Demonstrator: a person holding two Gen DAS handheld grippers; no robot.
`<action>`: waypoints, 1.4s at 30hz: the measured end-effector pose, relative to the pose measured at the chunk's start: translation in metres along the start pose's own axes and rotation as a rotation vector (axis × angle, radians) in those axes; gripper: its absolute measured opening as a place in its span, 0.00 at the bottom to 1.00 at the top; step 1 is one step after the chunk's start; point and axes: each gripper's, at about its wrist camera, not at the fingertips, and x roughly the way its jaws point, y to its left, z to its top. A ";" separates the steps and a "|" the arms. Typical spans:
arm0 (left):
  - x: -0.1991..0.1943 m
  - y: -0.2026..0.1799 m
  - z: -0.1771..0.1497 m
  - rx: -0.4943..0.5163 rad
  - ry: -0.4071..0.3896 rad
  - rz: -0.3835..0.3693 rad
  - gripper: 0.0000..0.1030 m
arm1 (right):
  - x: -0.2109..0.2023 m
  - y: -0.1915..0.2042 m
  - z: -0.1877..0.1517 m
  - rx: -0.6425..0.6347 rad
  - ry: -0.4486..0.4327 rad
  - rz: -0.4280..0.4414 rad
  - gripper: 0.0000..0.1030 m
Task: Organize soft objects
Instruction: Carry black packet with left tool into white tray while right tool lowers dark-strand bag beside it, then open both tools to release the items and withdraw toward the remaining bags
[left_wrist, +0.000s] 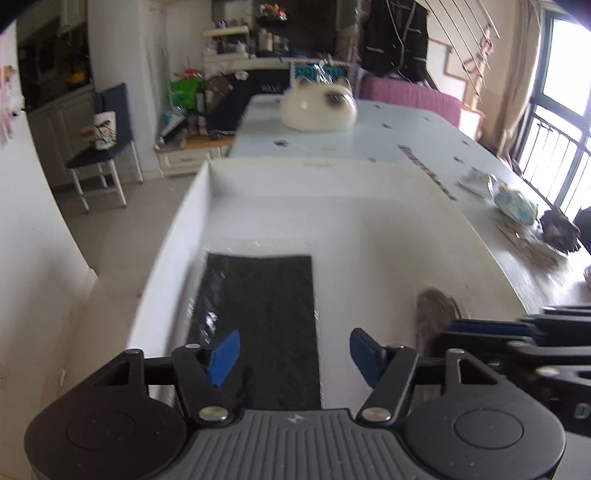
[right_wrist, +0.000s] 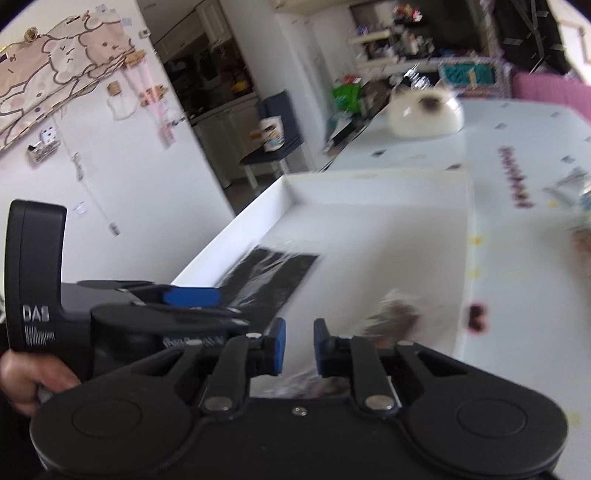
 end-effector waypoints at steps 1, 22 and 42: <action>0.002 -0.001 -0.001 0.004 0.012 0.003 0.61 | 0.005 0.000 0.000 0.007 0.023 0.018 0.15; -0.014 -0.008 -0.004 -0.020 0.005 0.029 0.62 | -0.050 -0.007 -0.014 -0.064 0.005 -0.075 0.19; -0.073 -0.035 -0.021 -0.030 -0.102 -0.050 0.98 | -0.113 -0.019 -0.031 -0.172 -0.165 -0.240 0.74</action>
